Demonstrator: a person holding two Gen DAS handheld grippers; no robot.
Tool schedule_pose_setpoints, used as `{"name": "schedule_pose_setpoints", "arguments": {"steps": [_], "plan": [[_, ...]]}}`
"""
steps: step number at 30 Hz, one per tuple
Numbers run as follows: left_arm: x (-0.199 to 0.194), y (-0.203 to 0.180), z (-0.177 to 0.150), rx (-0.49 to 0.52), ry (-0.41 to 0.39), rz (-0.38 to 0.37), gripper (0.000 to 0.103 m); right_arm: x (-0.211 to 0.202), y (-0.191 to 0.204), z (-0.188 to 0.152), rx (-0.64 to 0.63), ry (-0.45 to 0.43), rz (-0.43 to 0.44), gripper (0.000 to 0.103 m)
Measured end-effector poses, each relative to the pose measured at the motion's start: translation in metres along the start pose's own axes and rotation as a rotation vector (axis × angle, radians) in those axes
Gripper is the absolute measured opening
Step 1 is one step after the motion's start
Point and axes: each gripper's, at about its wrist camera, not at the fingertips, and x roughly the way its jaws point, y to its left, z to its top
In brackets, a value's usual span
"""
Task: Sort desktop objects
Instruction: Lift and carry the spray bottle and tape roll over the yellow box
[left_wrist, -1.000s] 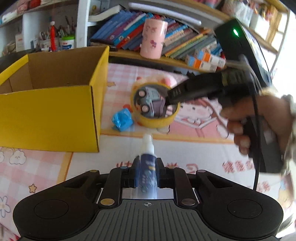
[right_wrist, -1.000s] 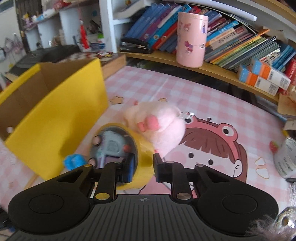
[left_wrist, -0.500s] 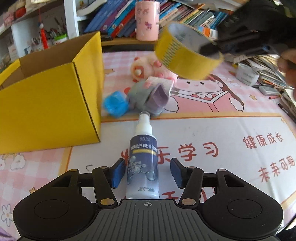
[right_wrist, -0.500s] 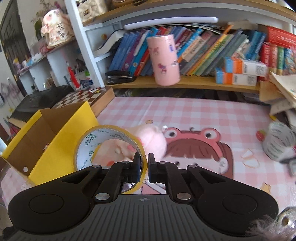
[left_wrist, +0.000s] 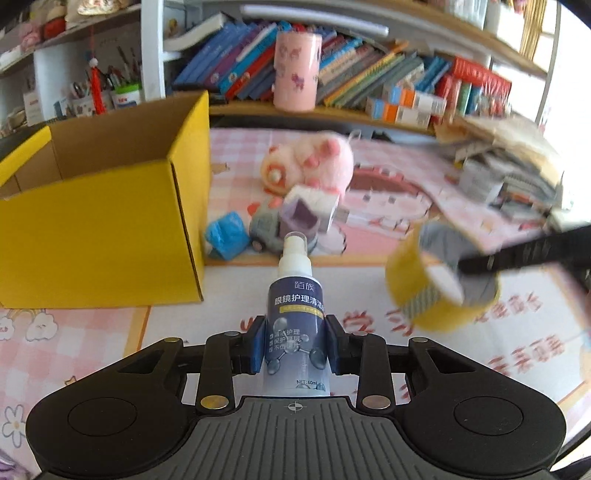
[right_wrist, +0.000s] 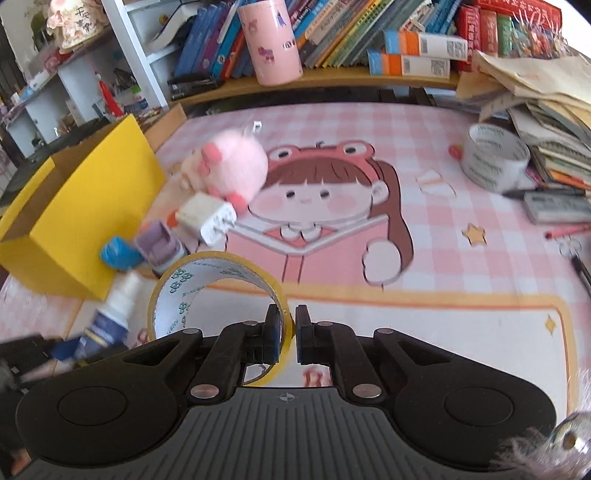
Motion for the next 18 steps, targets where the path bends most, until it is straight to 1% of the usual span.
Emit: {"name": "schedule_pose_setpoints", "arguments": {"steps": [7,13,18], "plan": [[-0.02,-0.002,0.011,-0.036,-0.04,-0.039,0.032,-0.006,-0.003,-0.017,0.01,0.03,-0.004,0.007],[-0.037,-0.003,0.013,-0.04,-0.065,-0.106,0.032,-0.022,0.0,-0.028,0.041,0.007,-0.001,0.007],[-0.051,0.001,0.014,-0.034,-0.093,-0.161,0.032,-0.038,0.008,-0.038,0.038,-0.006,-0.014,0.007]]}}
